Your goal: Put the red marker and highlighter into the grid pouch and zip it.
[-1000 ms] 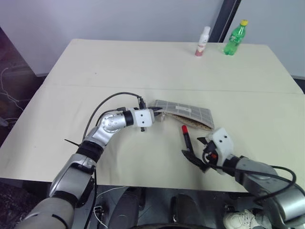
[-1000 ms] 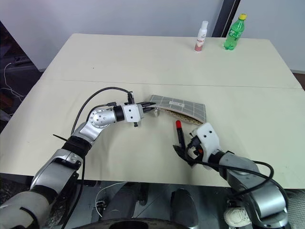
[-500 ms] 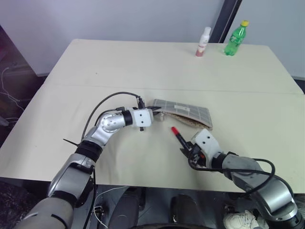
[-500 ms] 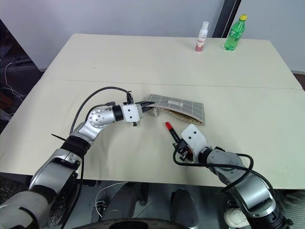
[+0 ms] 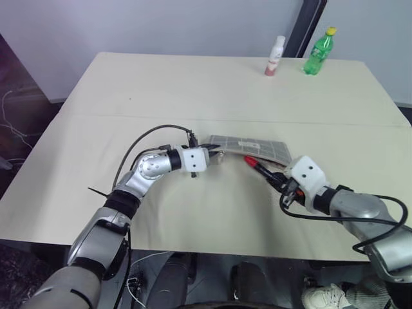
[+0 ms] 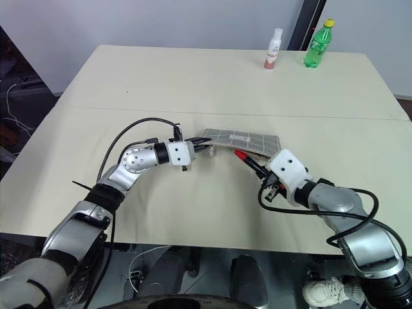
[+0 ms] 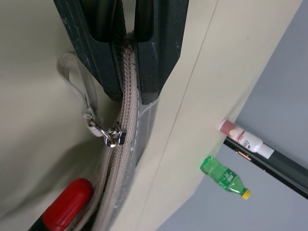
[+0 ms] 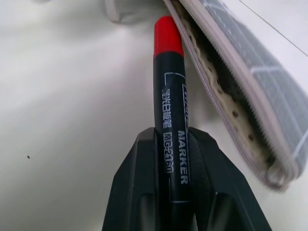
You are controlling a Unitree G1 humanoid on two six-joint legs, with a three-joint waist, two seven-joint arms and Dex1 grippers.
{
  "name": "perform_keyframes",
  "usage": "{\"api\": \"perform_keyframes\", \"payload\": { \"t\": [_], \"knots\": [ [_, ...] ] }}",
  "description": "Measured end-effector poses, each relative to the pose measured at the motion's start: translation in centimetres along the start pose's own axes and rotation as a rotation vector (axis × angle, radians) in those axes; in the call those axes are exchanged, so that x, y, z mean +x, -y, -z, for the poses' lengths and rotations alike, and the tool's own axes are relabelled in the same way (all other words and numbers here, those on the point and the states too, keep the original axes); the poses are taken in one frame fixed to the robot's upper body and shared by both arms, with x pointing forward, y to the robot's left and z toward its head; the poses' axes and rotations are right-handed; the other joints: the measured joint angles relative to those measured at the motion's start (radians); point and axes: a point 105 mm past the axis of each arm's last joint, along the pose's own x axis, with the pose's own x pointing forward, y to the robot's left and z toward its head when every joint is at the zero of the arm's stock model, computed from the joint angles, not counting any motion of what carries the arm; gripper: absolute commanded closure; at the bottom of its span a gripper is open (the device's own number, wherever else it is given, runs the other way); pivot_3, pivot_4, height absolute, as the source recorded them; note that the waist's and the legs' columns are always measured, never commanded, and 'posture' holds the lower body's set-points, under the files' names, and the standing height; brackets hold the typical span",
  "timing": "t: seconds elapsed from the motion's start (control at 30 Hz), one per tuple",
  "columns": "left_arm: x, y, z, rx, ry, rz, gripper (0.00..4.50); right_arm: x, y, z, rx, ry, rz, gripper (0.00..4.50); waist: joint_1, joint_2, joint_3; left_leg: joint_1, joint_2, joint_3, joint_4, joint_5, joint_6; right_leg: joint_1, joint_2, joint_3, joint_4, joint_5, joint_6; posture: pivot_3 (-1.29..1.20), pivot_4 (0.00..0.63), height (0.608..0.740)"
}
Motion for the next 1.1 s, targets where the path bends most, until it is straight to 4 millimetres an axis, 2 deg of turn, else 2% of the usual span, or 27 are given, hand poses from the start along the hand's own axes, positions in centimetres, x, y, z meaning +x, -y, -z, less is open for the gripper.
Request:
{"api": "perform_keyframes", "payload": {
  "t": [0.13,0.4,0.67,0.77,0.9,1.1],
  "knots": [
    [0.3,0.2,-0.2,-0.004,0.011,0.004,4.50,-0.1,-0.1,0.4,-0.007,-0.007,-0.029,4.18,-0.002,0.000,0.000,0.000,0.000,0.000,0.000,0.000,0.000,0.000,0.000,0.000,0.000,0.000,0.000,0.00,0.150,0.740],
    [0.3,0.4,-0.1,0.009,0.001,0.015,4.50,-1.2,-0.5,-0.9,-0.025,0.049,-0.102,4.18,0.000,0.000,0.000,0.000,0.000,0.000,0.000,0.000,0.000,0.000,0.000,0.000,0.000,0.000,0.000,0.00,0.150,0.740],
    [0.3,0.4,-0.1,0.017,0.001,0.020,4.50,-1.4,0.6,0.2,-0.049,-0.002,-0.051,4.18,-0.001,0.000,0.000,0.000,0.000,0.000,0.000,0.000,0.000,0.000,-0.001,0.000,0.000,0.000,0.000,0.00,0.150,0.740],
    [0.2,0.4,-0.2,0.023,0.008,0.022,4.50,-1.0,1.0,0.4,-0.065,-0.018,-0.025,4.18,-0.002,0.000,0.000,0.000,0.000,0.000,0.000,0.000,0.000,0.000,0.000,0.000,0.000,0.000,0.000,0.00,0.150,0.740],
    [0.3,0.8,-0.5,0.030,0.024,0.046,4.50,0.1,1.7,-1.4,-0.135,0.015,-0.004,4.18,-0.003,0.000,0.000,0.000,0.001,0.000,0.000,0.000,0.000,0.000,0.000,0.000,0.000,0.000,0.000,0.00,0.150,0.740],
    [0.9,1.3,-1.3,0.035,0.061,0.078,4.50,3.6,0.5,-3.3,-0.326,-0.007,-0.024,4.18,-0.001,0.000,0.000,0.000,0.000,0.000,0.000,0.000,0.000,-0.001,0.000,0.000,0.000,0.000,0.000,0.00,0.150,0.740]
  ]
}}
